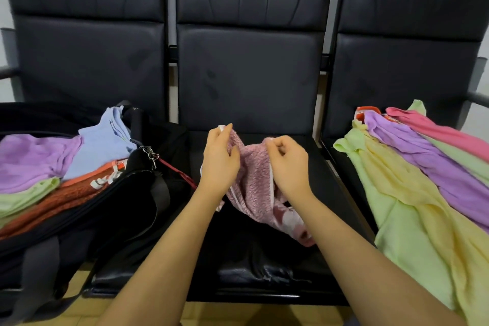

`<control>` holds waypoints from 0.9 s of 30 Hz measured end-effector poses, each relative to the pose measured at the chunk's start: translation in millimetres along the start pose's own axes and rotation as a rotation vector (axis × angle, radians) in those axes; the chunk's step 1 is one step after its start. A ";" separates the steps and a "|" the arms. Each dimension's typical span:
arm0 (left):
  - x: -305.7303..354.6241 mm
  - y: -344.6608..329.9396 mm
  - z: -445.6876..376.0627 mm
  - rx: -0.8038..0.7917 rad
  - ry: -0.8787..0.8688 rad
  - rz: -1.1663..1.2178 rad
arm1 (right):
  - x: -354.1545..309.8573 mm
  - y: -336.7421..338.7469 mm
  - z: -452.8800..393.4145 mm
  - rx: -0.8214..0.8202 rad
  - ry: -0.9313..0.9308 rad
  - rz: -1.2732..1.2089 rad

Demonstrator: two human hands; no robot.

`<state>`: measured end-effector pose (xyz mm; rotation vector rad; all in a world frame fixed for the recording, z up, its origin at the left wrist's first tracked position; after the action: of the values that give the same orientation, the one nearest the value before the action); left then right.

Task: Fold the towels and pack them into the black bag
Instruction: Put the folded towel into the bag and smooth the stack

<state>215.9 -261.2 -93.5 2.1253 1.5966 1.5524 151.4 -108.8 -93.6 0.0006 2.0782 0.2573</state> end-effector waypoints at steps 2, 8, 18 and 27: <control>2.6 0.7 1.3 -0.090 -0.037 -0.003 | -6.9 9.0 -2.1 0.051 -0.027 -0.065; 27.2 38.1 -23.6 -0.035 -0.085 -0.153 | -28.0 35.8 -16.6 0.202 -0.074 -0.143; 96.9 116.0 -69.6 0.254 -0.149 -0.510 | -103.4 84.7 -65.9 0.341 -0.051 -0.417; 116.4 145.0 -84.9 0.235 -0.187 -0.213 | -154.0 111.4 -73.0 0.355 0.155 -0.099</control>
<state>247.9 -281.7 107.4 2.0502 1.9432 1.1180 153.8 -29.8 94.0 0.0949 2.2453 -0.1796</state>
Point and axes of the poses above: each hand's wrist, its own z-axis away from the middle knuckle, its own y-axis out of the back of the hand, x = y × z, the point moved 9 cm from there along -z, towards the middle knuckle, and after that the axes turned 9 degrees about -z, right-handed, at the moved point
